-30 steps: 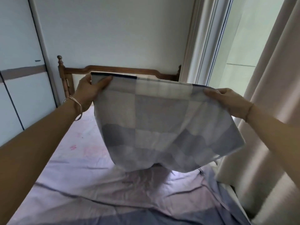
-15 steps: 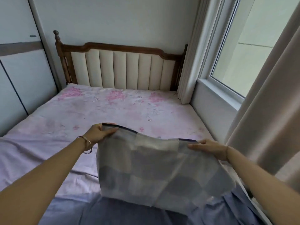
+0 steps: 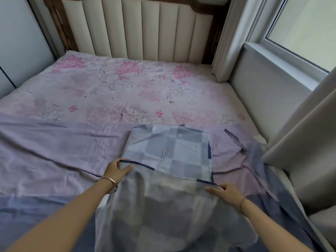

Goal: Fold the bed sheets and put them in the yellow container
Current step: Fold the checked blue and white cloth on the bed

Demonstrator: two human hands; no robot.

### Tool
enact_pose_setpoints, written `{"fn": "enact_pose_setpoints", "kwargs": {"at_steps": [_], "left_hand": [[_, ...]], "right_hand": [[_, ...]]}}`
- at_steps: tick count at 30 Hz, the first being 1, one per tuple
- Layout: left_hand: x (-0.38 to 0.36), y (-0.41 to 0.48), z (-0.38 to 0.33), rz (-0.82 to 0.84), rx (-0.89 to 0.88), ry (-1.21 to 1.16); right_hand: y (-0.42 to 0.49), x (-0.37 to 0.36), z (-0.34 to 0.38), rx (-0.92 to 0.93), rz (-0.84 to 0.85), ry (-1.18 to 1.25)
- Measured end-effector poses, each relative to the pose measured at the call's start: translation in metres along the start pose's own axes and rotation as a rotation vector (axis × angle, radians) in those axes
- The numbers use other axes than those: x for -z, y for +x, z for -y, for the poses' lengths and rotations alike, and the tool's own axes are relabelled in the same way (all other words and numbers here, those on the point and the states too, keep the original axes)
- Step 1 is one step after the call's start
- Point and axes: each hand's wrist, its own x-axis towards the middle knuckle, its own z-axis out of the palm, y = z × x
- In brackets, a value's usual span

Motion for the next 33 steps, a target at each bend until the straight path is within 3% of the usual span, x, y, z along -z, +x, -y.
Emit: {"fn": "enact_pose_setpoints", "kwargs": {"at_steps": [5, 10, 13, 17, 20, 26, 33], "left_hand": [[-0.012, 0.049, 0.012, -0.123, -0.082, -0.023], [-0.027, 0.104, 0.029, -0.189, -0.105, -0.04], [-0.041, 0.104, 0.074, -0.11, 0.107, -0.036], [-0.038, 0.076, 0.15, -0.02, 0.304, 0.098], [-0.031, 0.064, 0.168, -0.002, 0.305, 0.103], [-0.025, 0.06, 0.162, 0.052, 0.318, -0.061], [-0.024, 0.057, 0.126, 0.026, 0.205, -0.167]], "right_hand": [[0.058, -0.008, 0.005, 0.202, -0.144, -0.003], [0.13, -0.023, -0.006, 0.326, -0.397, -0.224], [0.145, -0.046, -0.036, 0.243, -0.456, -0.404], [0.133, -0.075, -0.102, 0.018, -0.477, -0.441], [0.123, -0.082, -0.141, -0.143, -0.486, -0.265], [0.117, -0.086, -0.148, -0.249, -0.602, 0.163], [0.091, -0.077, -0.117, 0.108, -0.721, -0.034]]}}
